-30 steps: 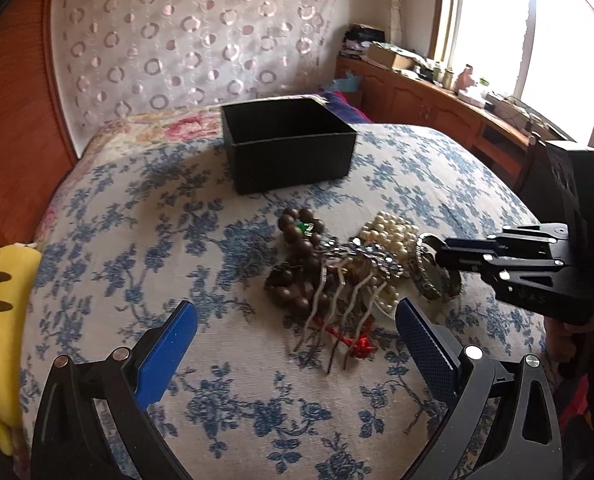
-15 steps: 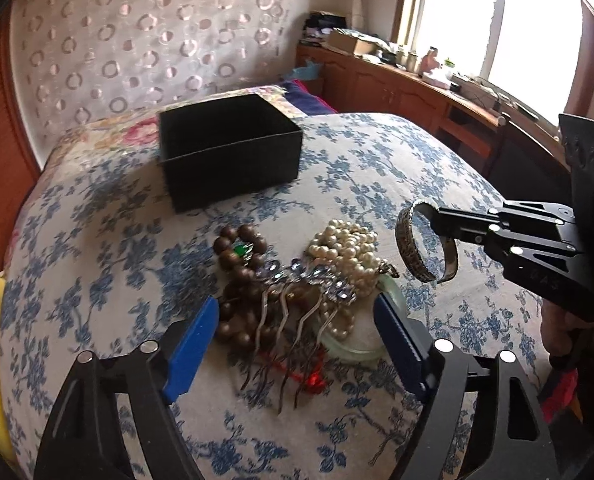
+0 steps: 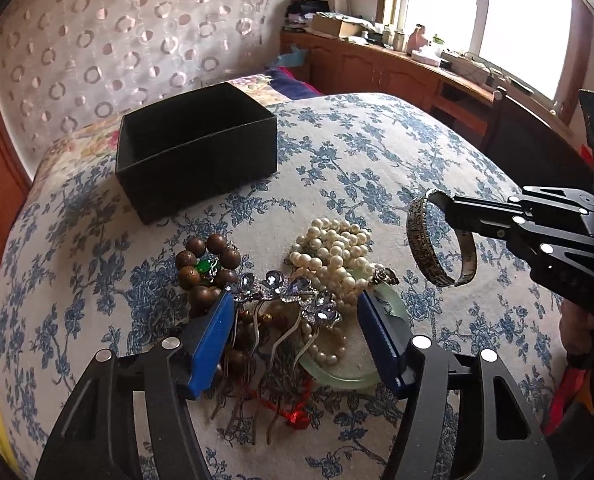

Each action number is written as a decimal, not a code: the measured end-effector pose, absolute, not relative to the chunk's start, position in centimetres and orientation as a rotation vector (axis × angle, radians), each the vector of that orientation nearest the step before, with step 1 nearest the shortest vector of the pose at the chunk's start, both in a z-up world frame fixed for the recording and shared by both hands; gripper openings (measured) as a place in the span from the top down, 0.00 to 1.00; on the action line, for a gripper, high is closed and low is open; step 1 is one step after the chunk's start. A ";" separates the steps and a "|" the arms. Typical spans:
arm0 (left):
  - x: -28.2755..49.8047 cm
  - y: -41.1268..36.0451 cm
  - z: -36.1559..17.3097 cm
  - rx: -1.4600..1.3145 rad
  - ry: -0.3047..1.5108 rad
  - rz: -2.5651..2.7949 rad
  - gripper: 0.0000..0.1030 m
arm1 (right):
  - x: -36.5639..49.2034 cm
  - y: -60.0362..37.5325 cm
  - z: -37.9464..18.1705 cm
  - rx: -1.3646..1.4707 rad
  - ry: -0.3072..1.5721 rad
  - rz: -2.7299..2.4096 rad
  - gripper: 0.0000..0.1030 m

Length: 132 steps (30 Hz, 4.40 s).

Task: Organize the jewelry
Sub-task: 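Grasp and lift the silver hair combs with the left gripper while the right gripper holds the bangle, then lower the combs and bangle into the black box and open both grippers, then grasp the brown wooden bead bracelet with the left gripper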

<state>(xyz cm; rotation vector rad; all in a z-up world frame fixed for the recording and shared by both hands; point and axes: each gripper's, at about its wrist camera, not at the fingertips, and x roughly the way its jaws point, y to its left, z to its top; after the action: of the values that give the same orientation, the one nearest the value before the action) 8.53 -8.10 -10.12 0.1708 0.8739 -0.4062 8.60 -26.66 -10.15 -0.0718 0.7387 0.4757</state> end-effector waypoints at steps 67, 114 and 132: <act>22.0 -3.0 -1.9 0.046 0.653 -0.270 0.52 | 25.5 -18.8 -6.6 -0.165 0.710 0.596 0.86; 10.8 -2.9 -8.1 0.000 0.818 -0.298 0.41 | 10.3 -24.1 -9.1 -0.085 0.725 0.523 0.73; 11.7 -3.5 -10.1 -0.092 0.917 -0.288 0.83 | 7.7 -25.2 -9.2 -0.075 0.724 0.536 0.73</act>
<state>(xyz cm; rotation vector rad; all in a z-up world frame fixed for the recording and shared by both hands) 11.69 -3.48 -10.07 -0.0918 0.9171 -0.2883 7.71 -25.22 -9.20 -0.0750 0.7245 0.5360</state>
